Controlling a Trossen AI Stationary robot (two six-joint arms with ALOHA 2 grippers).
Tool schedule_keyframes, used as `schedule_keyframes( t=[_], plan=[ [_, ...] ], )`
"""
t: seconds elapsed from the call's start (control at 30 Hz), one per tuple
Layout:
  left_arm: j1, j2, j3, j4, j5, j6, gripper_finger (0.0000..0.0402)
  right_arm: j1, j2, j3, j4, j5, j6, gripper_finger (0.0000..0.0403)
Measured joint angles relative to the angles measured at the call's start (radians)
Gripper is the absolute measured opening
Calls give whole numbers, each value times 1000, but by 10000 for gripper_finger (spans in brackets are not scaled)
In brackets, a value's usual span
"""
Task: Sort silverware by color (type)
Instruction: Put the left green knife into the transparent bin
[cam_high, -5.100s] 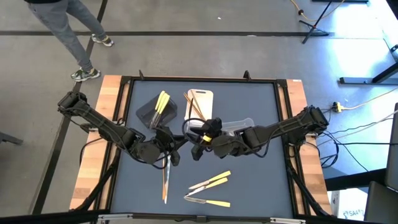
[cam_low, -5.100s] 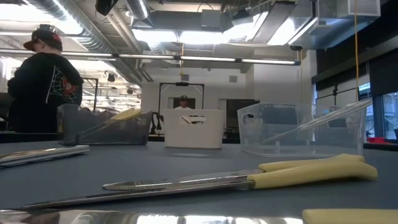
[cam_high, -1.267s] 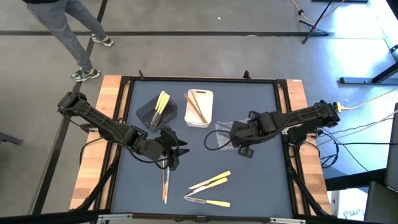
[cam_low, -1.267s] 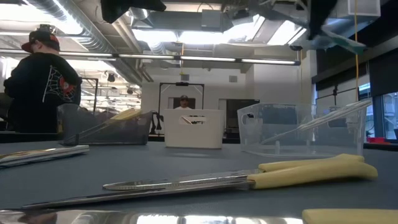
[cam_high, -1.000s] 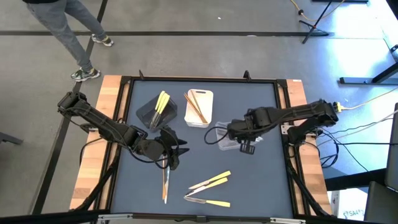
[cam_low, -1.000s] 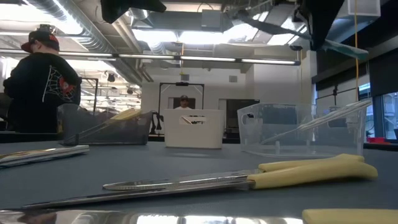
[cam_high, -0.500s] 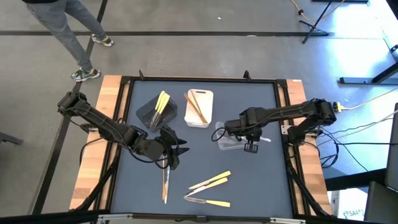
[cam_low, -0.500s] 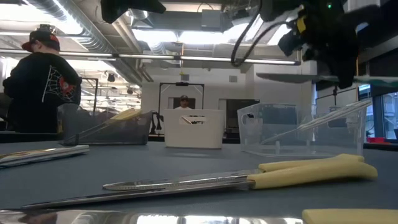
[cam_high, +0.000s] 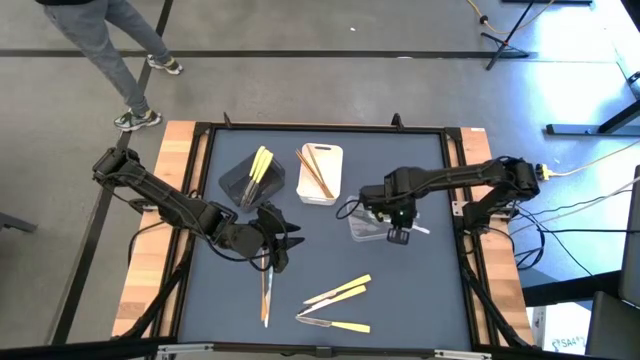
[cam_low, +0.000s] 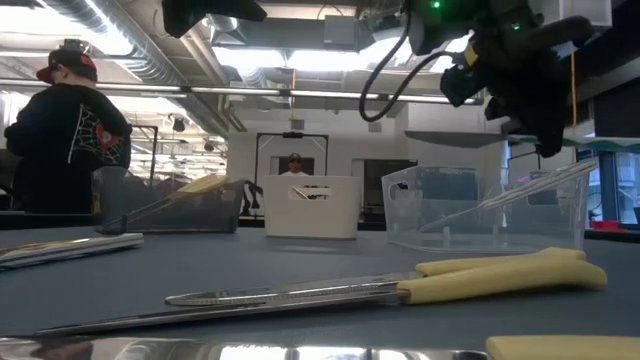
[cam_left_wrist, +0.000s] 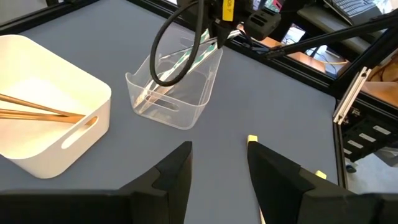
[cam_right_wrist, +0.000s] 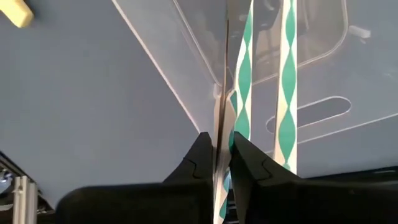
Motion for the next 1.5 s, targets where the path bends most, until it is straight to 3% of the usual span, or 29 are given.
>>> schedule_keyframes(
  t=[0.37, 0.8, 1.5],
  plan=[
    [0, 0, 0, 0, 0, 0, 149, -9, 4, 0, 117, 0, -1, 13],
    [-1, 0, 0, -20, 1, 0, 149, -8, 77, 0, 115, -1, -1, 18],
    [-1, 0, 0, -37, 1, 0, 149, -8, 77, 0, 89, 0, 68, 19]
  ],
)
